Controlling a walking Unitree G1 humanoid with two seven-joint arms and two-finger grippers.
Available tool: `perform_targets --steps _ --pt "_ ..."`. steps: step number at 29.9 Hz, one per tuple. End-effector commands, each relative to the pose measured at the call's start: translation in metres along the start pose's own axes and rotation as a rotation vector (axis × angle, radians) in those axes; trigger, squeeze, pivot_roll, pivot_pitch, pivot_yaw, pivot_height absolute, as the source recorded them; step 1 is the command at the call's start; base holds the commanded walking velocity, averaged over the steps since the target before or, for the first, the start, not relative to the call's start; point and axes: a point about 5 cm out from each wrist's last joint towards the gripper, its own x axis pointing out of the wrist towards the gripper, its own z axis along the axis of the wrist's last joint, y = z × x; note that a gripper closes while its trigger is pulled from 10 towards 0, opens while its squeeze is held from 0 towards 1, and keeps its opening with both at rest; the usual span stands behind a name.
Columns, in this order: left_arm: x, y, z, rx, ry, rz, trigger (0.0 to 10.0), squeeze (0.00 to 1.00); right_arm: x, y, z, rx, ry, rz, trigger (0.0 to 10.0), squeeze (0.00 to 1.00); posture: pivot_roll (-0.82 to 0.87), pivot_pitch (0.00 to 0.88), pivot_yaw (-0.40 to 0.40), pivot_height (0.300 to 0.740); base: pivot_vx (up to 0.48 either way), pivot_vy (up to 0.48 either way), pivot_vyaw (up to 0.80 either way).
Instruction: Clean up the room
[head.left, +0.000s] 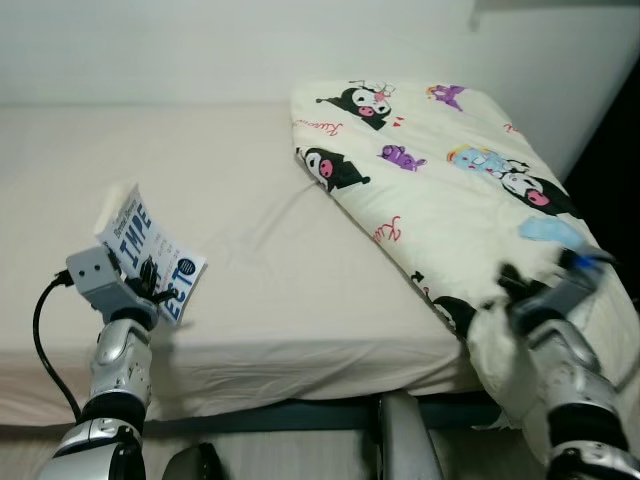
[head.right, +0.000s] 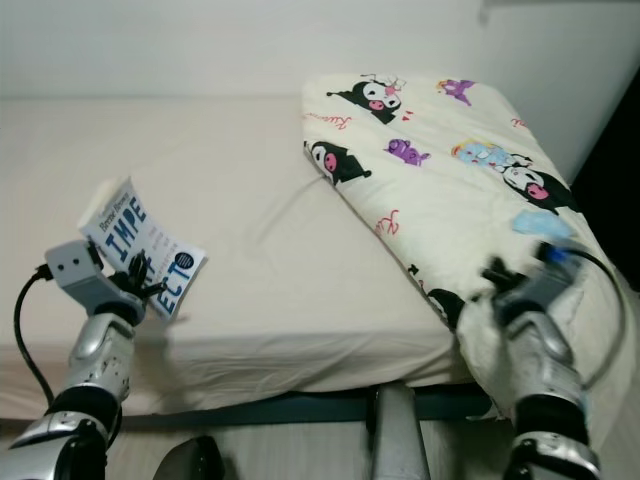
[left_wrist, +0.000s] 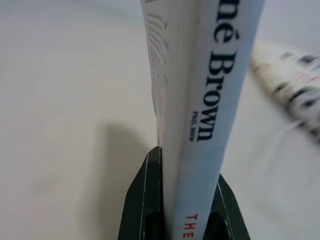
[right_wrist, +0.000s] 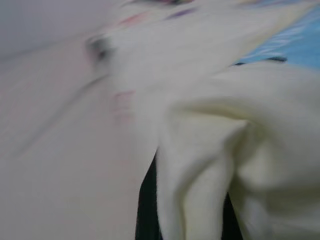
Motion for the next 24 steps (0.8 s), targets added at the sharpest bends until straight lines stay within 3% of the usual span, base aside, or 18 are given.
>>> perform_targets --steps 1,2,3,4,6,7,8,10,15,16,17,18,22,24 --pt "0.016 -0.011 0.037 0.050 -0.146 -0.045 10.0 0.00 0.005 0.038 -0.018 -0.022 0.095 0.208 0.0 0.00 -0.09 0.123 0.034 0.320 0.000 0.000 0.00" --pt "0.016 -0.011 0.037 0.050 -0.146 -0.045 10.0 0.00 0.005 0.038 -0.018 -0.022 0.095 0.208 0.0 0.00 -0.09 0.123 0.034 0.320 0.000 0.000 0.00" --pt "0.022 -0.014 0.053 0.093 -0.201 -0.046 10.0 0.00 0.005 0.069 -0.027 -0.051 0.133 0.376 0.0 0.00 -0.09 0.121 0.032 0.320 0.000 0.000 0.00" --pt "0.022 -0.014 0.053 0.093 -0.201 -0.046 10.0 0.00 0.005 0.069 -0.027 -0.051 0.133 0.376 0.0 0.00 -0.09 0.121 0.032 0.320 0.000 0.000 0.00" --pt "0.028 -0.006 0.079 0.187 -0.280 0.034 10.0 0.00 -0.005 0.136 -0.049 -0.065 0.237 0.735 0.0 0.00 -0.08 0.120 0.037 0.320 0.000 0.000 0.00" --pt "0.028 -0.006 0.079 0.187 -0.280 0.034 10.0 0.00 -0.005 0.136 -0.049 -0.065 0.237 0.735 0.0 0.00 -0.08 0.120 0.037 0.320 0.000 0.000 0.00" --pt "0.029 -0.001 0.085 0.217 -0.295 0.071 10.0 0.00 -0.012 0.159 -0.058 -0.072 0.288 0.866 0.0 0.00 -0.08 0.120 0.035 0.320 0.000 0.000 0.00" --pt "0.026 0.008 0.082 0.252 -0.275 0.114 10.0 0.00 -0.027 0.183 -0.075 -0.095 0.394 1.047 0.0 0.00 -0.07 0.121 0.031 0.320 0.000 0.000 0.00" --pt "0.018 0.015 0.066 0.254 -0.216 0.135 10.0 0.00 -0.037 0.186 -0.091 -0.132 0.519 1.121 0.0 0.00 -0.07 0.125 0.022 0.320 0.000 0.000 0.00" --pt "0.015 0.016 0.059 0.250 -0.190 0.138 10.0 0.00 -0.039 0.184 -0.096 -0.154 0.550 1.118 1.6 0.00 -0.06 0.128 0.018 0.320 0.000 0.000 0.00" --pt "0.012 0.017 0.053 0.254 -0.167 0.142 10.0 0.00 -0.041 0.182 -0.098 -0.173 0.573 1.113 6.5 0.00 -0.06 0.128 0.018 0.320 0.000 0.000 0.00" --pt "0.009 0.018 0.045 0.258 -0.137 0.144 10.0 0.00 -0.043 0.176 -0.102 -0.198 0.611 1.105 10.0 0.00 -0.07 0.130 0.018 0.320 0.000 0.000 0.00" --pt "0.002 0.018 0.029 0.259 -0.073 0.159 10.0 0.00 -0.049 0.159 -0.110 -0.256 0.718 1.047 10.0 0.00 -0.07 0.135 0.018 0.320 0.000 0.000 0.00" --pt "-0.002 0.018 0.018 0.250 -0.032 0.163 10.0 0.00 -0.053 0.141 -0.112 -0.305 0.776 1.003 10.0 0.00 -0.07 0.140 0.023 0.320 0.000 0.000 0.00"
